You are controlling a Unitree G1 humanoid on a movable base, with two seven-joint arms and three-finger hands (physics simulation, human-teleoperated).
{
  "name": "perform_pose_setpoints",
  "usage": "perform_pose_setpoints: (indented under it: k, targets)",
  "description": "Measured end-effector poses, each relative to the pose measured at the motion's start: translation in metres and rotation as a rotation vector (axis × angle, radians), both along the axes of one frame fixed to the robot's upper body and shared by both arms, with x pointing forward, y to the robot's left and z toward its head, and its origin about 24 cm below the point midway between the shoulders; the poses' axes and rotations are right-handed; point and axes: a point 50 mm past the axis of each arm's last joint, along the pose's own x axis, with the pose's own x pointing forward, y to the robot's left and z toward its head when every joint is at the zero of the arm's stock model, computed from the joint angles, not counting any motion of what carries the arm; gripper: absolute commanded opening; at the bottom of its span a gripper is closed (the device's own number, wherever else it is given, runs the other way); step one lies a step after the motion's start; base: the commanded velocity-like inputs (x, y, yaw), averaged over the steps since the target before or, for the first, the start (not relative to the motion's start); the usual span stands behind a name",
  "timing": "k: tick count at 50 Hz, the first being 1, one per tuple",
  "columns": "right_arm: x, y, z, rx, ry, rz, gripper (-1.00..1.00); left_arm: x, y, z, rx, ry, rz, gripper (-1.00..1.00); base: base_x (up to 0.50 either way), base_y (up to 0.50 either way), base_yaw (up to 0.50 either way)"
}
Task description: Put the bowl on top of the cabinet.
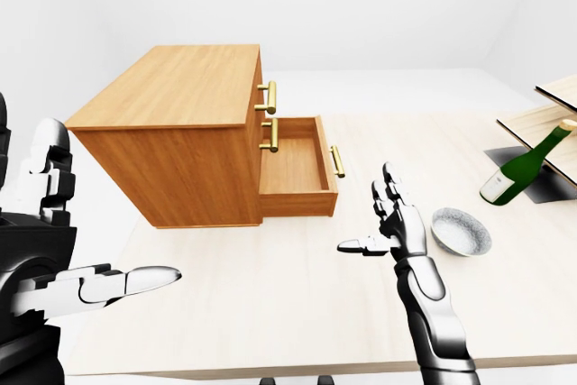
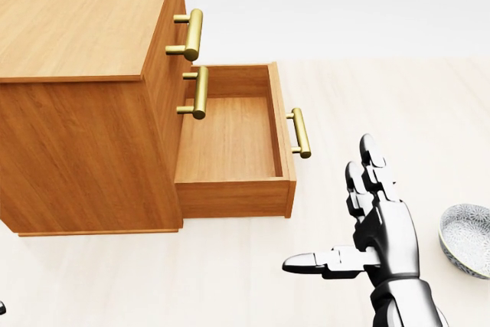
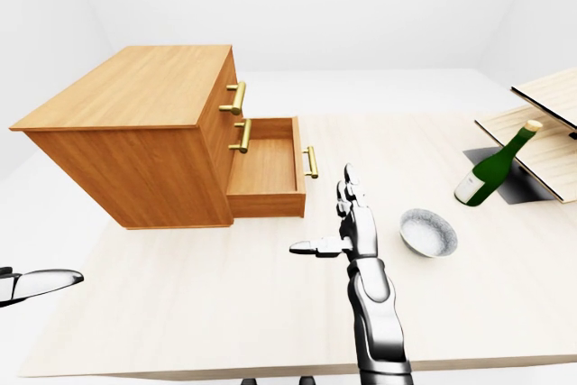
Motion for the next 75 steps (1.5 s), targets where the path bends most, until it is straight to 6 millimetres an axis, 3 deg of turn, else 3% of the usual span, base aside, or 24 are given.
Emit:
perform_pose_setpoints:
  k: [20,34,75]
  targets:
    - [-0.001,0.000,0.000,-0.022,-0.002,-0.004,1.00,0.000,0.000,0.000,0.003,0.002,0.001,1.00,0.00,-0.10,0.00]
    - [0.005,-0.005,0.013,-0.097,-0.065,-0.049,1.00,-0.001,0.002,0.000,0.004,0.009,0.006,1.00,0.00,0.00,0.00]
    - [0.038,-0.046,0.051,-0.368,-0.214,-0.197,1.00,-0.004,0.005,-0.001,0.018,0.037,0.027,1.00,0.00,0.00,0.00]
